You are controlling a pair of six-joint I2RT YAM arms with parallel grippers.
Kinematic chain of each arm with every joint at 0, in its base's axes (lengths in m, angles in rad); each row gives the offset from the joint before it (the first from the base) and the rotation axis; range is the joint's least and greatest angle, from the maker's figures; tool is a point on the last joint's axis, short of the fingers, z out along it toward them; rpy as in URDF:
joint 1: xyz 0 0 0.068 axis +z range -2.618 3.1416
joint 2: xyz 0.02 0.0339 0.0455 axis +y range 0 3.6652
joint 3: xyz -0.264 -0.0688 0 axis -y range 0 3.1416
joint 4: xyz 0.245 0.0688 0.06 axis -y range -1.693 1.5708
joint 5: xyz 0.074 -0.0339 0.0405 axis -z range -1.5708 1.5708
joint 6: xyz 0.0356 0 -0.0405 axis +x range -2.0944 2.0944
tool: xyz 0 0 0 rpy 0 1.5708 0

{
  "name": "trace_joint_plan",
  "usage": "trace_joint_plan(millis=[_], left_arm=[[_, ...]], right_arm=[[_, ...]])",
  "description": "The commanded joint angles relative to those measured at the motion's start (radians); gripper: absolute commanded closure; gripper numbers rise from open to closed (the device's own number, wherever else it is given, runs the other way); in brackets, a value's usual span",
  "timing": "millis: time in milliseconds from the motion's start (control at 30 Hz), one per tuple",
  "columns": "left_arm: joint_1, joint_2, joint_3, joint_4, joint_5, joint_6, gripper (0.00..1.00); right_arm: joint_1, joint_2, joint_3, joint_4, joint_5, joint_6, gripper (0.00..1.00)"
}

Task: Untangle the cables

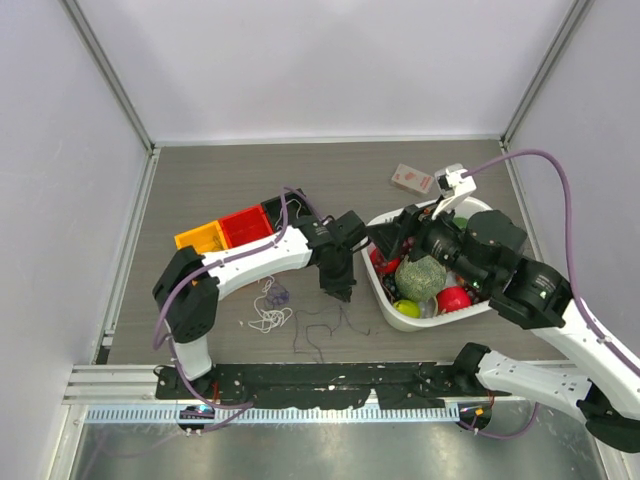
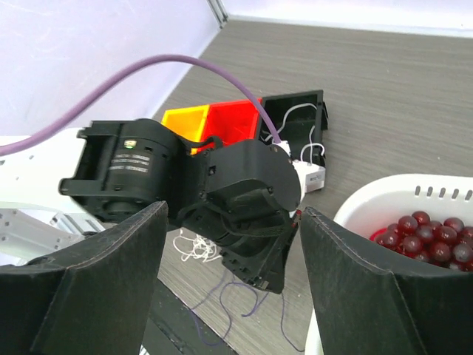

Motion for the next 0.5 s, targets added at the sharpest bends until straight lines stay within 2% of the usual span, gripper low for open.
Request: trace_joint_plan(millis=[0,200,433,467], left_arm=[[-0.011,-0.035,0.012,-0.034,-0.004,0.044,0.84],[-0.019,-0.078,-0.045,0.009,0.043,0.049,0.57],[-0.03,-0.199,-0.121,0.047,0.02,0.066,0.43],[-0.028,-0.213,-0.14,0.059,0.026,0.075,0.25]], right_arm=[[-0.003,0.005,-0.006,-0.006,0.038,0.012,0.23],[-0.003,0.019,-0.008,-0.004,0.035,-0.002,0.23],[-0.003,0.045,-0.011,-0.006,0.02,-0.001,0.23],[-0.001,0.048,-0.012,-0.006,0.02,0.001,0.23]])
